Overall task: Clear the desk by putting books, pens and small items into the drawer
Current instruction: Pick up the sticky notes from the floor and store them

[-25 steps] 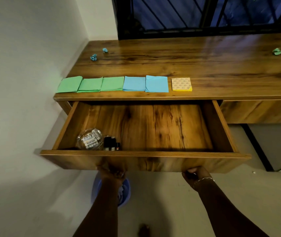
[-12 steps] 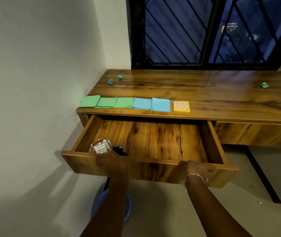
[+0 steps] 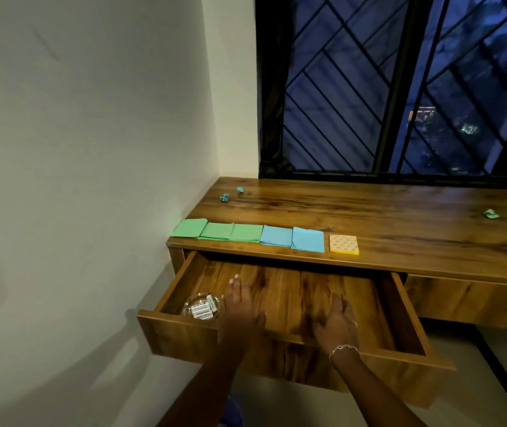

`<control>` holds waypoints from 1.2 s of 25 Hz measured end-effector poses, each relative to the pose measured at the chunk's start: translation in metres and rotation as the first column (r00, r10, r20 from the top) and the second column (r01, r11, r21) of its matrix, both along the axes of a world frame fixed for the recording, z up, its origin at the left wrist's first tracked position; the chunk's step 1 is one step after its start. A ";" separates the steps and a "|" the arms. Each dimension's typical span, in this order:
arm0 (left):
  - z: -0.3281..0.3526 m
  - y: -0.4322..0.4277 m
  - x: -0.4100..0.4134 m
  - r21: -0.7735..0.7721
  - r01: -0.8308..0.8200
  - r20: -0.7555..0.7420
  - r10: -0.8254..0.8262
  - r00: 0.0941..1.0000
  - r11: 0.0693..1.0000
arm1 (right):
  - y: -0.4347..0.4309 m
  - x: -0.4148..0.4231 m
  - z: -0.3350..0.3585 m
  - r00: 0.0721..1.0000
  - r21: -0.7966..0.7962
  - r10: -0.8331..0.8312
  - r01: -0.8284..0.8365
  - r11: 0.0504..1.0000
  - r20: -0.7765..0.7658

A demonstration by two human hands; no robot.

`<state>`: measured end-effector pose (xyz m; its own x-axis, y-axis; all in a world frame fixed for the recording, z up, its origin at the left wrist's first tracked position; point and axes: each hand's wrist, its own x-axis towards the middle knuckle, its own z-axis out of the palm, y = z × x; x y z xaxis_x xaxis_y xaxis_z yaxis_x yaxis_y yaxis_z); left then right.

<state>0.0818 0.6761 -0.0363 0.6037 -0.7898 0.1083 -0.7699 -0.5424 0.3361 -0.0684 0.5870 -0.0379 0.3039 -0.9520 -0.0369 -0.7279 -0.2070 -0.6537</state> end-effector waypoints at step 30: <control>-0.012 -0.126 0.256 0.351 0.260 0.151 -0.328 0.933 0.900 | -0.136 0.278 0.009 0.654 -0.091 0.534 -0.673 0.734 -0.536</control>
<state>0.3376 0.5496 -0.0484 0.3309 -0.9397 -0.0860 -0.9431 -0.3325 0.0044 0.2098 0.4513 -0.0287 0.8268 -0.5521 -0.1075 -0.5624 -0.8150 -0.1394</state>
